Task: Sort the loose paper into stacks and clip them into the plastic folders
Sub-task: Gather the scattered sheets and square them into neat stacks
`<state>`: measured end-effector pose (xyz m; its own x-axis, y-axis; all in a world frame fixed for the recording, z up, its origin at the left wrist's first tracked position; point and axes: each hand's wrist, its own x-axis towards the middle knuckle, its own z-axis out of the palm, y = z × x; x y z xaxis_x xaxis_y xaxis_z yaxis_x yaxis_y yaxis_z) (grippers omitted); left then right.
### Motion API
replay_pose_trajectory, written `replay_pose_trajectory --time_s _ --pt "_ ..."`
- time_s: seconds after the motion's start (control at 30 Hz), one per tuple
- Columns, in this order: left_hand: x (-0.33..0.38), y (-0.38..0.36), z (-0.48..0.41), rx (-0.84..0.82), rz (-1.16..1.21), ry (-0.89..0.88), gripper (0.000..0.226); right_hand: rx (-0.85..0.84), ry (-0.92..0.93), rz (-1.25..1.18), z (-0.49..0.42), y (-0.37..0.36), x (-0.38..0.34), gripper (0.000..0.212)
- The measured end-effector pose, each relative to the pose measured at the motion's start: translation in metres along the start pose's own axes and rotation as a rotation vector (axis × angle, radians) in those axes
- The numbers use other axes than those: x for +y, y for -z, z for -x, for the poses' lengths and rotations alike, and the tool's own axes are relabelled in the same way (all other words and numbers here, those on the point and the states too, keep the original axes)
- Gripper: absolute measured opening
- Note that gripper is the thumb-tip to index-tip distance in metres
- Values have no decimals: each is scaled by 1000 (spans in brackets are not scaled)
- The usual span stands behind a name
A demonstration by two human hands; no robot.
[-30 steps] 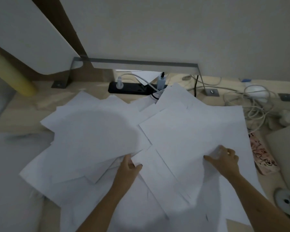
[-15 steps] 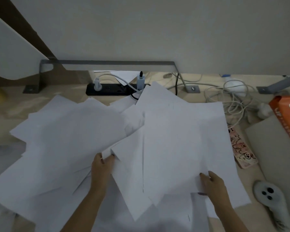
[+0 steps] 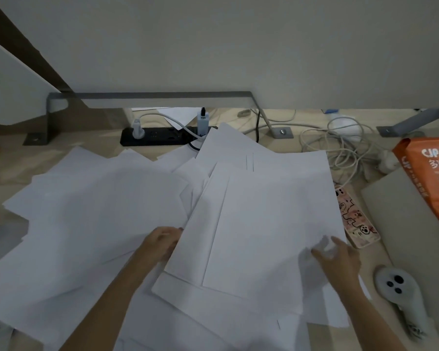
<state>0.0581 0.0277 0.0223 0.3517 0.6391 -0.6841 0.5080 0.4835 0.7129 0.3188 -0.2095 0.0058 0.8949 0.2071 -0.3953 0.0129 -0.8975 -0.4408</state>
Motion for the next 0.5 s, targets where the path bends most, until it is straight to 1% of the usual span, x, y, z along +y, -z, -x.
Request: replay_pose_trajectory --time_s 0.07,0.17,0.23,0.27,0.33,0.4,0.47,0.5 --pt "5 -20 -10 -28 -128 -29 34 38 -20 36 -18 4 0 78" --pt "1 -43 -15 -10 -191 -46 37 47 -1 101 -32 4 6 82" --pt "-9 -54 -11 -31 -196 -28 45 31 39 136 -37 7 9 77" --pt "-14 -58 -8 -44 -207 -27 45 13 47 109 -41 9 9 74" --pt "-20 -64 -1 -89 -203 -13 38 -23 53 30 -45 11 8 67" --pt "-24 -71 5 -114 -185 -19 37 -51 24 -25 -46 11 8 60" --pt "-26 -75 9 -104 -188 -49 34 -56 13 -24 -44 10 6 53" --pt "-26 -77 11 -97 -187 -58 33 -52 39 -6 -41 11 4 49"
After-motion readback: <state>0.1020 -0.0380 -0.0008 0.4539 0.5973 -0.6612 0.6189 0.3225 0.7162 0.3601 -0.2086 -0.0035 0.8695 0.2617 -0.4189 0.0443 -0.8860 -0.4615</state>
